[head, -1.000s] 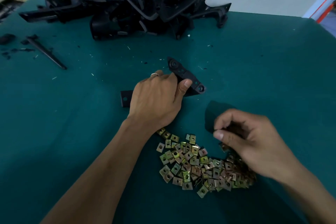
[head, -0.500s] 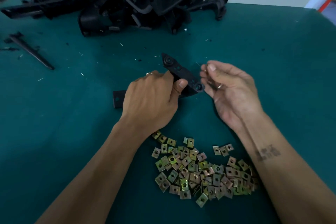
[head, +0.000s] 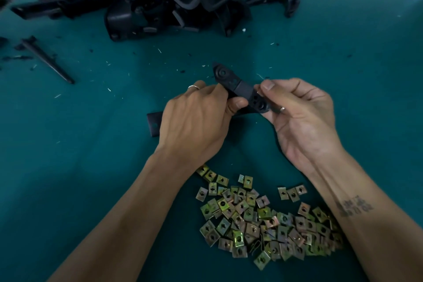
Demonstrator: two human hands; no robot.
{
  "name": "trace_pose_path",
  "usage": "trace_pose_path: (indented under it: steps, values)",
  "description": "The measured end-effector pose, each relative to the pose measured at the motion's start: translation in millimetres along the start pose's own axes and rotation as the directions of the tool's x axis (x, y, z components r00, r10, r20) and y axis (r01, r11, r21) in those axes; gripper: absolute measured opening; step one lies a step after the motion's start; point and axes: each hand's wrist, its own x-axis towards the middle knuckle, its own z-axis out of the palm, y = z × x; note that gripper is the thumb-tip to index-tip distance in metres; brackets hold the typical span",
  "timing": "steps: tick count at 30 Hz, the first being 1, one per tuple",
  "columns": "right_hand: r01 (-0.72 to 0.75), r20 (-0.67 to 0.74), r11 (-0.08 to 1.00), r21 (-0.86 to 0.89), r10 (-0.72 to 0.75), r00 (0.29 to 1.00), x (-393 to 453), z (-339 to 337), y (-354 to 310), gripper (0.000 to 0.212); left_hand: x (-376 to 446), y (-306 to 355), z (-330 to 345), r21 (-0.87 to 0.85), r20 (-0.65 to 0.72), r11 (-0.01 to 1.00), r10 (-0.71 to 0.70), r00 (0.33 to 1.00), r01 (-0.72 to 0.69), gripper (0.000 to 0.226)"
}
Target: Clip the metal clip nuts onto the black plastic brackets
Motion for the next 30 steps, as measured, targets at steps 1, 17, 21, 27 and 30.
trace_pose_path:
  steps: [1, 17, 21, 27, 30]
  values:
    - [0.006, 0.003, 1.000, -0.019, -0.006, 1.000, -0.2, 0.0, 1.2, 0.007, 0.0, 0.4, -0.2, 0.003, 0.002, 1.000, 0.002, 1.000, -0.002, 0.052]
    - [0.110, -0.024, 0.985, -0.134, -0.114, 0.993, -2.8, 0.9, 5.1, 0.011, -0.1, 2.3, -2.3, 0.042, -0.012, 0.999, -0.020, 1.000, 0.021, 0.052]
    - [0.095, 0.007, 0.986, -0.136, -0.095, 0.995, -2.8, 1.8, 4.4, 0.017, -0.6, 2.4, -3.0, 0.073, 0.011, 0.997, -0.021, 1.000, 0.021, 0.053]
    - [0.083, -0.040, 0.991, -0.109, -0.088, 0.995, -2.2, 2.9, 6.4, 0.023, -0.7, 2.4, -3.2, 0.098, 0.027, 0.995, -0.011, 1.000, 0.009, 0.053]
    - [0.065, -0.012, 0.994, -0.085, -0.066, 0.998, -1.9, 3.0, 4.9, 0.022, -1.2, 1.8, -2.6, 0.081, 0.032, 0.997, -0.012, 0.999, 0.009, 0.056]
